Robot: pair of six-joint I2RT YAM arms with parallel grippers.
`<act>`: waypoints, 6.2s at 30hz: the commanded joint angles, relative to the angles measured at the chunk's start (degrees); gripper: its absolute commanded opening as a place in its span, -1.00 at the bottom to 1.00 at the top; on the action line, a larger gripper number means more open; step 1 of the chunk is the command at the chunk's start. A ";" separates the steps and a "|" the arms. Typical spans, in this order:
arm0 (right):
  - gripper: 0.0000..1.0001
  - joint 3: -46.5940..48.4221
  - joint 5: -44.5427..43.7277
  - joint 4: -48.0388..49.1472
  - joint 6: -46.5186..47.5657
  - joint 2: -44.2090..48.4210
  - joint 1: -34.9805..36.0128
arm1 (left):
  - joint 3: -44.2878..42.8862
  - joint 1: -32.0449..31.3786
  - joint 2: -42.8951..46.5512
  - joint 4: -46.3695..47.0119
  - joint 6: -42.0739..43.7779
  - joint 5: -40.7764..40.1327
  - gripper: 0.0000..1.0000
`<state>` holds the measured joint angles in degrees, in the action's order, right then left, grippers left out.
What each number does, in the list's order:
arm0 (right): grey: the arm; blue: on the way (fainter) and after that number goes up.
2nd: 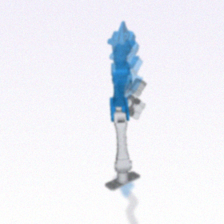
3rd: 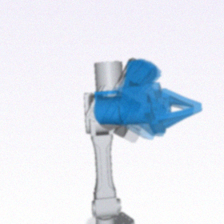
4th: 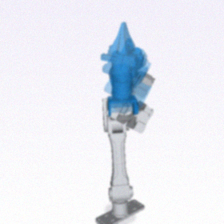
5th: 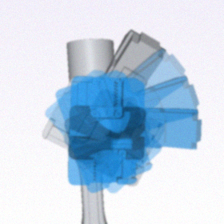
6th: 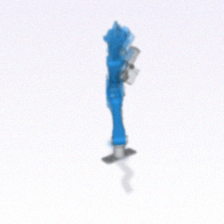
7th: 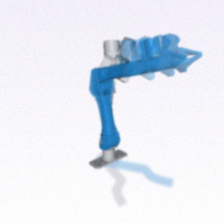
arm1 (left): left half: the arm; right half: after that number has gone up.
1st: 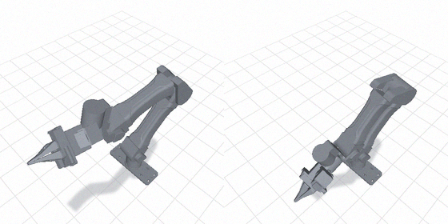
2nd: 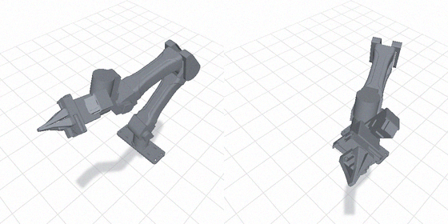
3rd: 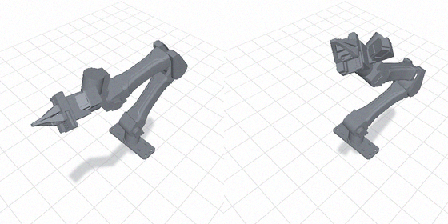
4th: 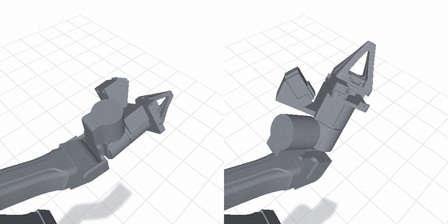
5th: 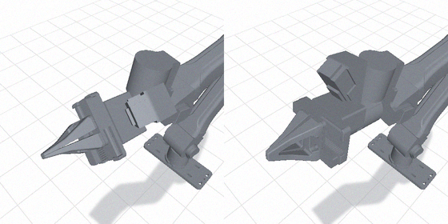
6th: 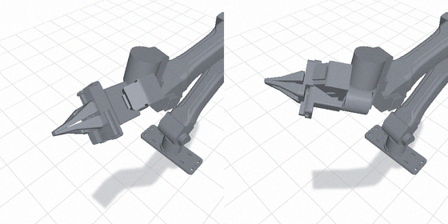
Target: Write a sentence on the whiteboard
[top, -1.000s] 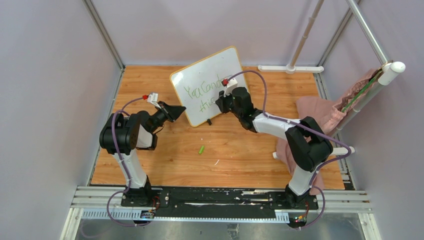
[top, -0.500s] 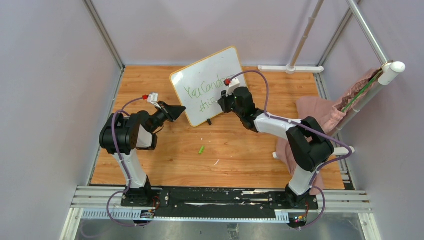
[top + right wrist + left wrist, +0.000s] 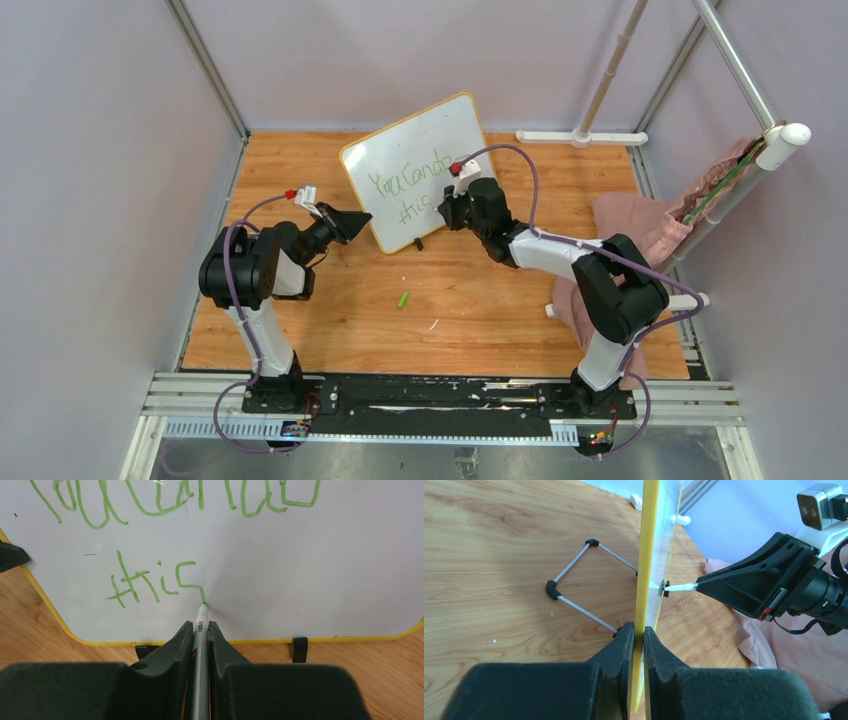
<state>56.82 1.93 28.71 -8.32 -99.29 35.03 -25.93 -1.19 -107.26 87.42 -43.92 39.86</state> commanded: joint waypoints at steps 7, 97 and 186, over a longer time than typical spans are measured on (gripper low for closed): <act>-1.00 1.46 0.00 -0.55 -0.06 -0.72 1.98 | -0.34 -0.98 -1.44 1.32 0.59 -0.11 -1.00; -1.00 -7.26 -3.00 18.81 -7.37 -1.24 -1.84 | -0.54 -0.98 -1.85 1.35 0.86 -0.24 -1.00; -1.00 -15.59 -3.41 6.23 -9.74 26.43 2.14 | 1.77 -1.05 -0.56 1.37 0.96 -3.64 -0.32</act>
<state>43.64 -1.10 38.59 -17.23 -77.45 35.64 -25.47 -1.78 -107.33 87.07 -44.01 38.28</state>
